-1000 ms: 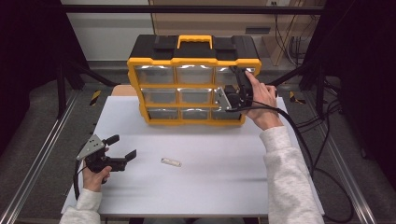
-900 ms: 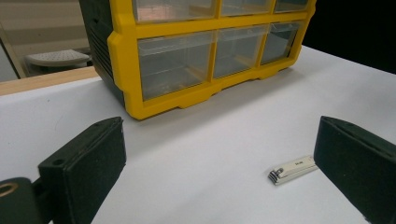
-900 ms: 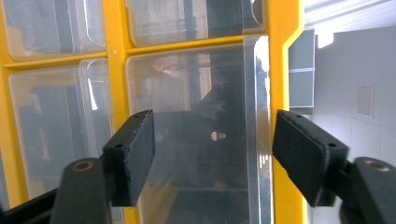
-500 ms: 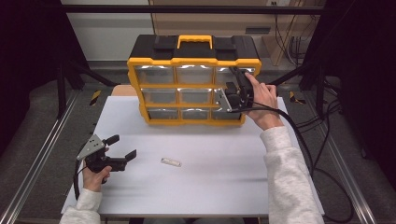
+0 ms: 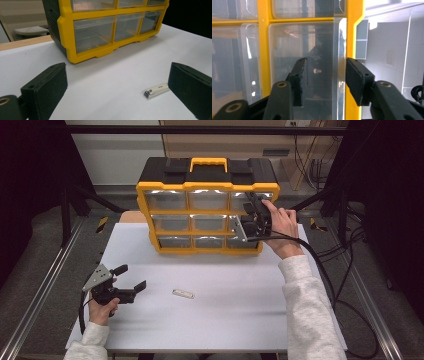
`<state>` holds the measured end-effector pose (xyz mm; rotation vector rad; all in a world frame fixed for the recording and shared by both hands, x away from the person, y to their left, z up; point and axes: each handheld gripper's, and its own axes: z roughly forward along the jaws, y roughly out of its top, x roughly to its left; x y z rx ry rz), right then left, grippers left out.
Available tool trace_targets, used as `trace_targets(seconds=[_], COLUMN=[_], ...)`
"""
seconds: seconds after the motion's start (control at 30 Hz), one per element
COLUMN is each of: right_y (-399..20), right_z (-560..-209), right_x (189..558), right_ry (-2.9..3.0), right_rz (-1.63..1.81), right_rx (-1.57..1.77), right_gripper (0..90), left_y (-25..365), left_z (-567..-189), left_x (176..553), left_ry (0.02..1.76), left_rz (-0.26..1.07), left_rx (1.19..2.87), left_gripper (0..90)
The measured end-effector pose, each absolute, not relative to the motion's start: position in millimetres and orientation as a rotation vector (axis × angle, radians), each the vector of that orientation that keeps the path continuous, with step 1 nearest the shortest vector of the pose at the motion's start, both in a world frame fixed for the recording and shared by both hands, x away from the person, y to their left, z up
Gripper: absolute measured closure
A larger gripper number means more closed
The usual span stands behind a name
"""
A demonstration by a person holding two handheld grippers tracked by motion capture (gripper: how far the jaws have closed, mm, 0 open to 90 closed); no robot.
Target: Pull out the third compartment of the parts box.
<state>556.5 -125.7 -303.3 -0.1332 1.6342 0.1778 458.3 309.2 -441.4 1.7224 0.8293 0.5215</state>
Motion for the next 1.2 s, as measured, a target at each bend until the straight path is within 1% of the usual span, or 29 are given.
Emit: trace_targets(seconds=[0.3,0.73,1.2], right_y=[-125.4,-125.0,-124.9], right_z=[-302.5,-300.9,-302.3], right_x=[556.0,555.9,555.2], right_ry=[1.601,1.571,1.554], right_rz=[0.16,0.144,0.136], right_rx=[-0.138,-0.148,-0.144], right_gripper=[65.8,77.0,79.1], left_y=[309.1,309.3,309.9], left_z=[-441.6,-441.5,-441.2], left_x=[458.5,458.4,458.4], left_ry=[0.83,0.83,0.832], left_rz=[0.52,0.522,0.525], left_rx=[1.723,1.722,1.721], left_gripper=[1.9,1.9,1.9])
